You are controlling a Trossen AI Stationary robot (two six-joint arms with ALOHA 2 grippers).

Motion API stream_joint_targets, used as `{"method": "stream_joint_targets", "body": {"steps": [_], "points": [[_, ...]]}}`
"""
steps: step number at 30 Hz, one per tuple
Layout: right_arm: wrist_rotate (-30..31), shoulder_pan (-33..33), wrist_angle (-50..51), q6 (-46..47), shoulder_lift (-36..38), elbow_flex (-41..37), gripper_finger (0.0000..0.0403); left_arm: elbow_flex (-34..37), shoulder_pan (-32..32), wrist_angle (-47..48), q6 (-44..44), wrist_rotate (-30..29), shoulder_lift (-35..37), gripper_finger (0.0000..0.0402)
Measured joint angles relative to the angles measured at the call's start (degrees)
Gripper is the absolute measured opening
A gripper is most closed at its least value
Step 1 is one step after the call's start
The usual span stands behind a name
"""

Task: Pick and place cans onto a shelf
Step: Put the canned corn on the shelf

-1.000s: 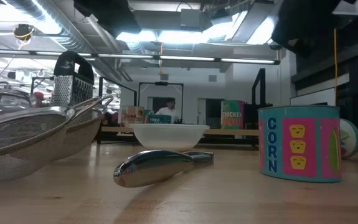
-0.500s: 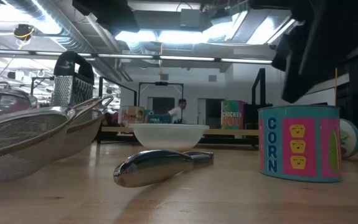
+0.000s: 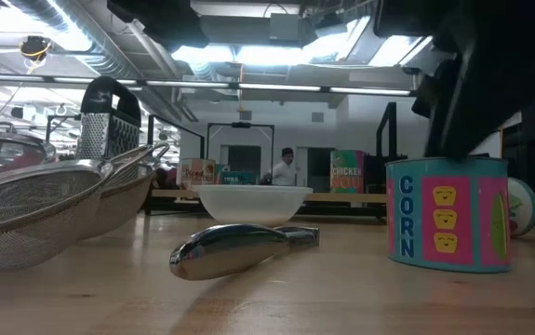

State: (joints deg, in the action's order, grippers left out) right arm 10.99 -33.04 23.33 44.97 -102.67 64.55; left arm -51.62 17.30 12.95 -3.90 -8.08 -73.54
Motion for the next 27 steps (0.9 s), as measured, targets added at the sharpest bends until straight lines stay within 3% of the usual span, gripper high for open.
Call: {"method": "stream_joint_targets", "body": {"steps": [9,27], "points": [[0.22,0.00,1.68,-0.04,0.02,0.02,0.0164,0.00,0.00,0.04,0.02,0.00,0.00,0.0082],[-0.02,0.02,2.23,-0.34,0.11,0.02,0.0022,0.00,0.00,0.04,0.02,-0.02,0.00,0.0082]]}}
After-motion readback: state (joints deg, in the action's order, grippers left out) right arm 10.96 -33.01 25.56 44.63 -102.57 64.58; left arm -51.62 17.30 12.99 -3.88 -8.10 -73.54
